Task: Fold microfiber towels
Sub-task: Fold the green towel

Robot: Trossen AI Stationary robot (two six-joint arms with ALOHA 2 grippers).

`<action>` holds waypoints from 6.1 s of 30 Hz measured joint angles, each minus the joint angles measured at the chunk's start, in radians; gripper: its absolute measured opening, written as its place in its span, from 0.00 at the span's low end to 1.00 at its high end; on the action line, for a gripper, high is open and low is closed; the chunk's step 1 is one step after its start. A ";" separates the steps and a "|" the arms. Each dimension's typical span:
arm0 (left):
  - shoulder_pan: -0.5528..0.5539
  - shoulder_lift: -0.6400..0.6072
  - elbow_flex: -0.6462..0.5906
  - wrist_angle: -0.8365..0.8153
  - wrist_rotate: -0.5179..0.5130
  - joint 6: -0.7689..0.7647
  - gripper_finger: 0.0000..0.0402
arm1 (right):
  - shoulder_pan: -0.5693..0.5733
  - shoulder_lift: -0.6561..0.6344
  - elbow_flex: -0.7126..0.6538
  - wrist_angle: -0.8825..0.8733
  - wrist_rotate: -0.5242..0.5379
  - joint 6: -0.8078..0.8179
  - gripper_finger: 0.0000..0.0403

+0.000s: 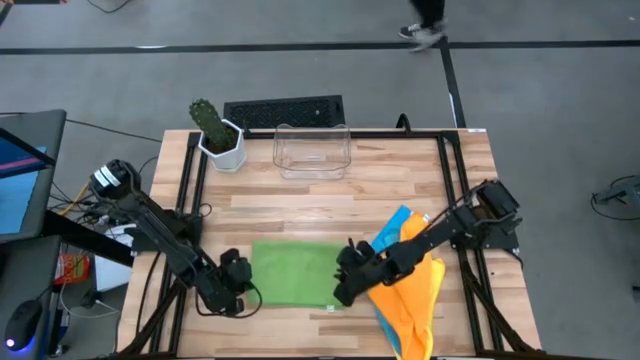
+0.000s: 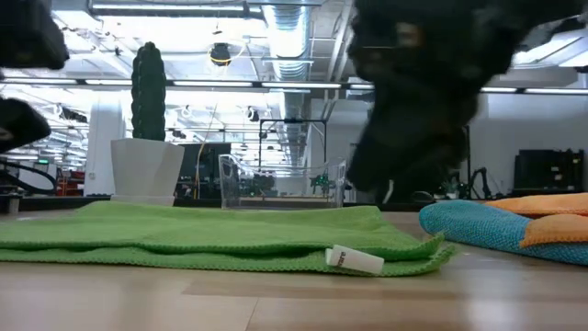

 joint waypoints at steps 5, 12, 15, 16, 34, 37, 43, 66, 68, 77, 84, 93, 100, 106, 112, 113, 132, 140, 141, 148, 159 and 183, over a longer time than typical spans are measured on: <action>0.032 -0.059 0.000 -0.036 -0.042 -0.052 0.06 | -0.081 -0.002 0.001 0.012 0.001 -0.070 0.29; 0.102 -0.276 -0.006 -0.132 -0.377 -0.030 0.06 | -0.167 -0.002 0.001 0.004 -0.004 -0.143 0.29; 0.158 -0.309 -0.050 -0.112 -0.341 0.035 0.02 | -0.185 0.015 0.002 -0.010 -0.028 -0.166 0.29; 0.170 -0.311 -0.070 -0.084 -0.318 0.052 0.01 | -0.188 0.016 0.000 -0.025 -0.030 -0.168 0.29; 0.268 -0.291 -0.301 0.106 -0.197 0.055 0.00 | -0.192 0.087 0.004 -0.053 -0.041 -0.160 0.29; 0.294 -0.291 -0.306 0.109 -0.198 0.070 0.00 | -0.191 0.088 0.004 -0.053 -0.041 -0.165 0.29; 0.334 -0.285 -0.305 0.150 -0.175 0.146 0.00 | -0.192 0.089 0.003 -0.053 -0.044 -0.167 0.29; 0.341 -0.093 -0.303 0.230 -0.080 0.164 0.00 | -0.190 0.033 -0.003 -0.074 -0.118 -0.223 0.29; 0.341 -0.103 -0.302 0.221 -0.080 0.163 0.00 | -0.193 -0.001 -0.002 -0.056 -0.111 -0.269 0.29; 0.350 -0.124 -0.305 0.196 -0.094 0.162 0.00 | -0.201 0.035 0.000 0.336 -0.096 -0.520 0.29; 0.379 -0.124 -0.304 0.183 -0.099 0.163 0.00 | -0.231 0.186 0.001 0.507 -0.097 -0.521 0.29; 0.389 -0.129 -0.288 0.124 -0.074 0.161 0.00 | -0.270 0.291 0.006 0.527 -0.114 -0.444 0.29; 0.393 -0.222 -0.174 -0.228 -0.064 0.216 0.00 | -0.270 0.278 0.004 0.531 -0.120 -0.497 0.29; 0.395 -0.328 -0.154 -0.276 -0.131 0.111 0.00 | -0.269 0.265 -0.001 0.547 -0.127 -0.511 0.29; 0.355 -0.278 -0.178 0.092 -0.247 0.227 0.00 | -0.269 0.224 0.000 0.567 -0.129 -0.522 0.29; 0.356 -0.248 -0.189 0.112 -0.247 0.235 0.00 | -0.269 0.212 -0.002 0.558 -0.129 -0.522 0.29; 0.374 0.071 -0.214 0.224 -0.221 0.141 0.00 | -0.179 -0.052 -0.128 0.176 -0.049 -0.399 0.29; 0.374 0.071 -0.214 0.223 -0.223 0.138 0.00 | -0.138 -0.167 -0.312 0.257 0.084 -0.333 0.29; 0.374 0.072 -0.214 0.225 -0.224 0.137 0.00 | -0.139 -0.157 -0.319 0.281 0.072 -0.332 0.29; 0.374 0.072 -0.214 0.231 -0.226 0.137 0.00 | -0.101 -0.072 -0.329 0.436 0.043 -0.333 0.29; 0.374 0.057 -0.214 0.225 -0.210 0.137 0.00 | -0.097 0.005 -0.327 0.405 0.044 -0.234 0.29; 0.382 -0.166 -0.215 0.493 -0.235 0.272 0.00 | -0.205 -0.193 -0.320 0.209 -0.120 -0.376 0.49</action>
